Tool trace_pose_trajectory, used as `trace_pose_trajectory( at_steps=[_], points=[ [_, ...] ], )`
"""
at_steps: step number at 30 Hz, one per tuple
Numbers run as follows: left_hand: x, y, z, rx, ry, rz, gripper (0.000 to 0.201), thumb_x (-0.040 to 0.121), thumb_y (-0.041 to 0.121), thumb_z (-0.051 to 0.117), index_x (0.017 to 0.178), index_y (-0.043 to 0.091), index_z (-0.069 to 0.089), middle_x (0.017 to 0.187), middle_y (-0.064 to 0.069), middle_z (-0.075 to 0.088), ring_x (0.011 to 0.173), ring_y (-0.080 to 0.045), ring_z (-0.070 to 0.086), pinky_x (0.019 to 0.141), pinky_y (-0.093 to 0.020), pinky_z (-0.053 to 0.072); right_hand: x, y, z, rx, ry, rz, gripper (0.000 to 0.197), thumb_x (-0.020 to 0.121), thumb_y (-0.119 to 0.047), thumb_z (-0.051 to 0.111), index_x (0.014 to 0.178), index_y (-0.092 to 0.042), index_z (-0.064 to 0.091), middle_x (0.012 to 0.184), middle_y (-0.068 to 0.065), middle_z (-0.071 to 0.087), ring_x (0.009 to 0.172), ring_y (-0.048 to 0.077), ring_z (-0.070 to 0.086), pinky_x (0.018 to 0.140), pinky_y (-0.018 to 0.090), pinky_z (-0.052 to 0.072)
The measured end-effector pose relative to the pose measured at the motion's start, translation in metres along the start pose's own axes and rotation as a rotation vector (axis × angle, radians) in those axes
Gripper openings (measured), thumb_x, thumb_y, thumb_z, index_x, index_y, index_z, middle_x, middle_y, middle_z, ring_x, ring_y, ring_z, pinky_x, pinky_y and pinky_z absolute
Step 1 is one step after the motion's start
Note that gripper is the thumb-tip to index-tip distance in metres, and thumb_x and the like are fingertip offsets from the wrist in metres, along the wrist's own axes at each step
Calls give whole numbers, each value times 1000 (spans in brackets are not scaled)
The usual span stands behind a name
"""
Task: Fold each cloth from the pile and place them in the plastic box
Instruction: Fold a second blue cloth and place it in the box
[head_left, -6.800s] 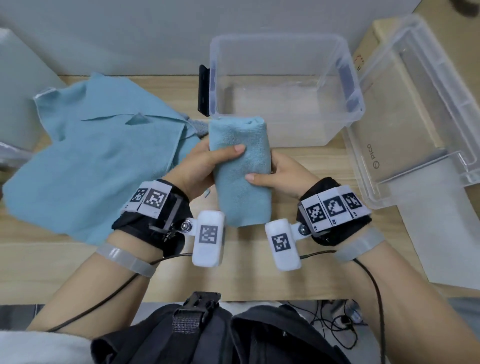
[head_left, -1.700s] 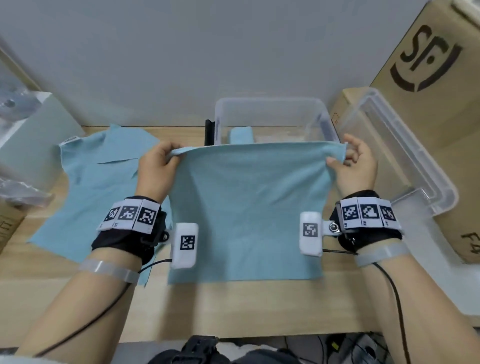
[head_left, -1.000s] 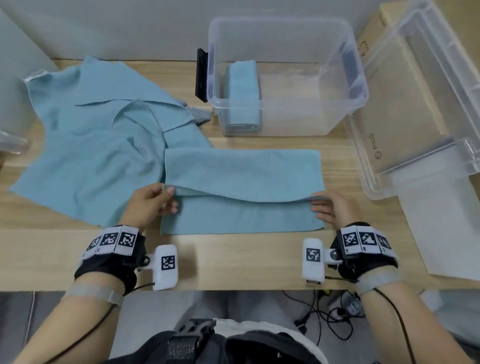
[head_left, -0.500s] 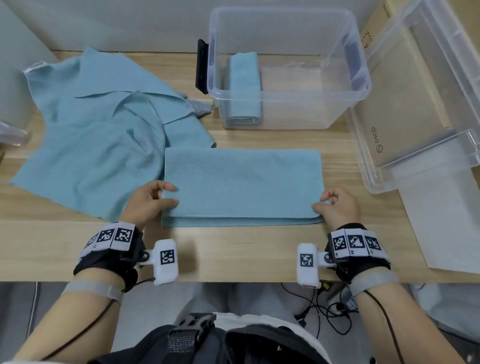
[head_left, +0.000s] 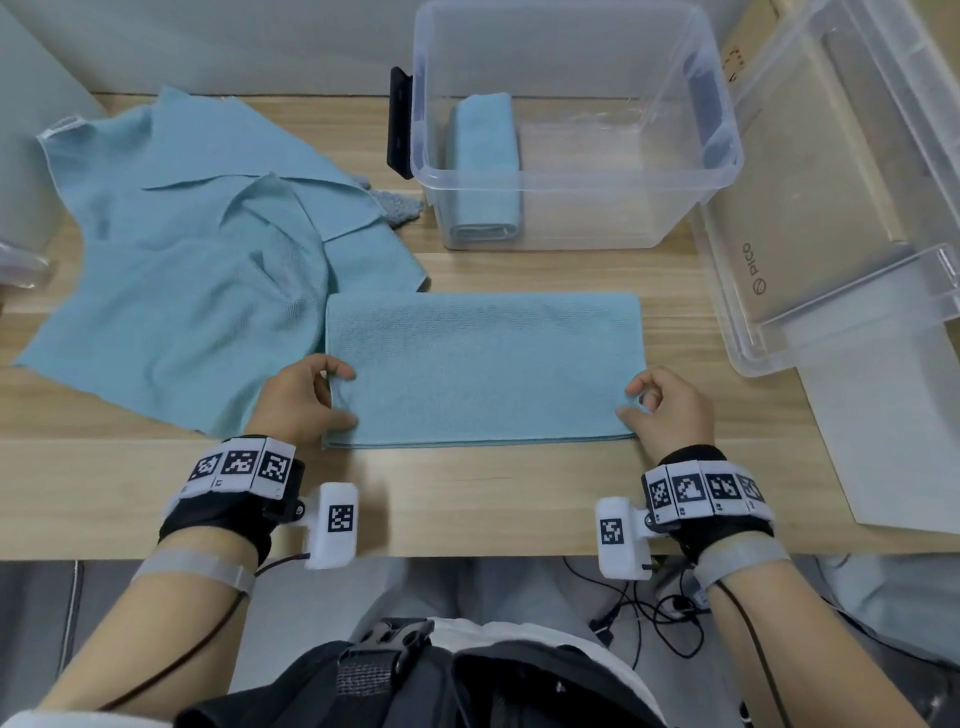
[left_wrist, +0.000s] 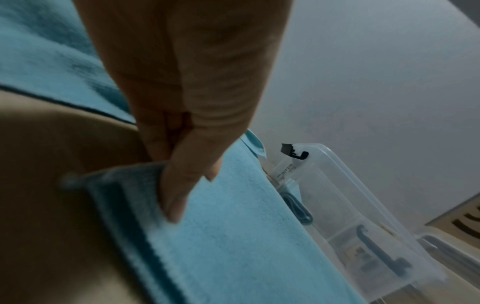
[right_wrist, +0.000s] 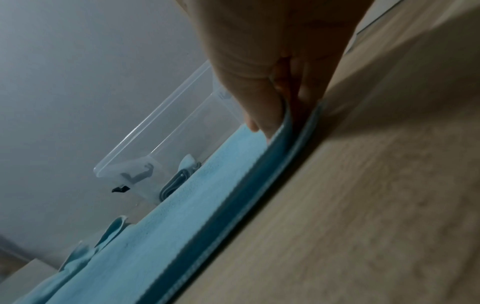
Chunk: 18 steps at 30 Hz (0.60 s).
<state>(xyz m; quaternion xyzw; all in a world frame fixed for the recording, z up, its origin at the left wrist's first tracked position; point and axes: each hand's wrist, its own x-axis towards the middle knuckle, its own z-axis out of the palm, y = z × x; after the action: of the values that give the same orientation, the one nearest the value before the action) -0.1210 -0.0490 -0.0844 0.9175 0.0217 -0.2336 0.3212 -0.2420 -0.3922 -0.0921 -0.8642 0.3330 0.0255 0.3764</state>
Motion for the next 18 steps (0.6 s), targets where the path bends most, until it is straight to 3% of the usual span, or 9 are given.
trace_pose_trajectory(
  at_steps=[3, 6, 8, 10, 12, 13, 15, 16, 18],
  points=[
    [2, 9, -6, 108, -54, -25, 46, 54, 0, 81, 86, 20, 56, 60, 1, 45, 56, -14, 44, 53, -23, 35, 3, -5, -9, -135, -68, -32, 28, 68, 1, 73, 86, -16, 61, 70, -2, 43, 67, 15, 44, 60, 14, 35],
    [6, 20, -16, 191, -70, 10, 46, 51, 5, 84, 86, 21, 59, 62, 2, 42, 58, -17, 42, 57, -26, 36, 6, -19, -18, -294, -101, -35, 41, 69, -1, 72, 105, -18, 62, 99, 4, 46, 101, 24, 46, 86, 25, 37],
    [11, 32, -18, 147, 8, 160, 42, 55, 5, 83, 86, 22, 60, 65, 4, 40, 60, -12, 42, 59, -16, 34, 8, -39, -18, -307, -73, -84, 43, 71, -7, 69, 111, -21, 59, 116, 7, 45, 116, 26, 39, 97, 28, 31],
    [17, 51, -12, 38, 42, 370, 39, 63, 5, 79, 90, 24, 59, 76, 8, 46, 69, -4, 45, 68, -5, 34, 13, -66, -5, -228, -118, -201, 46, 74, -13, 68, 118, -19, 56, 127, 8, 43, 124, 25, 36, 102, 28, 27],
    [23, 70, 4, -33, -49, 524, 35, 73, 14, 72, 105, 20, 60, 103, 6, 54, 92, 6, 47, 84, 3, 27, 18, -93, 24, -159, -266, -329, 56, 76, -16, 68, 128, -15, 49, 138, 10, 38, 133, 26, 31, 108, 29, 22],
    [27, 77, 15, -32, -127, 561, 44, 75, 21, 67, 117, 16, 56, 122, 3, 51, 112, 6, 41, 96, -1, 23, 19, -105, 42, -167, -355, -372, 65, 75, -19, 69, 134, -14, 42, 145, 11, 31, 138, 25, 25, 112, 31, 18],
    [33, 81, 36, 71, -301, 533, 71, 78, 31, 64, 140, 12, 34, 150, -1, 26, 139, -8, 16, 115, -23, 10, 17, -115, 73, -285, -497, -376, 88, 74, -29, 71, 145, -18, 21, 157, 4, 6, 146, 22, 3, 117, 37, 4],
    [35, 78, 44, 199, -357, 486, 84, 80, 35, 66, 145, 13, 19, 156, -2, 9, 144, -14, 2, 117, -33, 2, 15, -112, 84, -375, -536, -354, 99, 72, -37, 71, 147, -24, 9, 158, -1, -9, 146, 19, -9, 116, 41, -5],
    [39, 63, 52, 496, -374, 438, 106, 74, 53, 65, 147, 20, -4, 156, 3, -15, 144, -17, -15, 115, -39, -8, 15, -99, 92, -531, -561, -328, 117, 62, -55, 72, 145, -36, -9, 152, -8, -30, 140, 16, -28, 111, 48, -18]
  ],
)
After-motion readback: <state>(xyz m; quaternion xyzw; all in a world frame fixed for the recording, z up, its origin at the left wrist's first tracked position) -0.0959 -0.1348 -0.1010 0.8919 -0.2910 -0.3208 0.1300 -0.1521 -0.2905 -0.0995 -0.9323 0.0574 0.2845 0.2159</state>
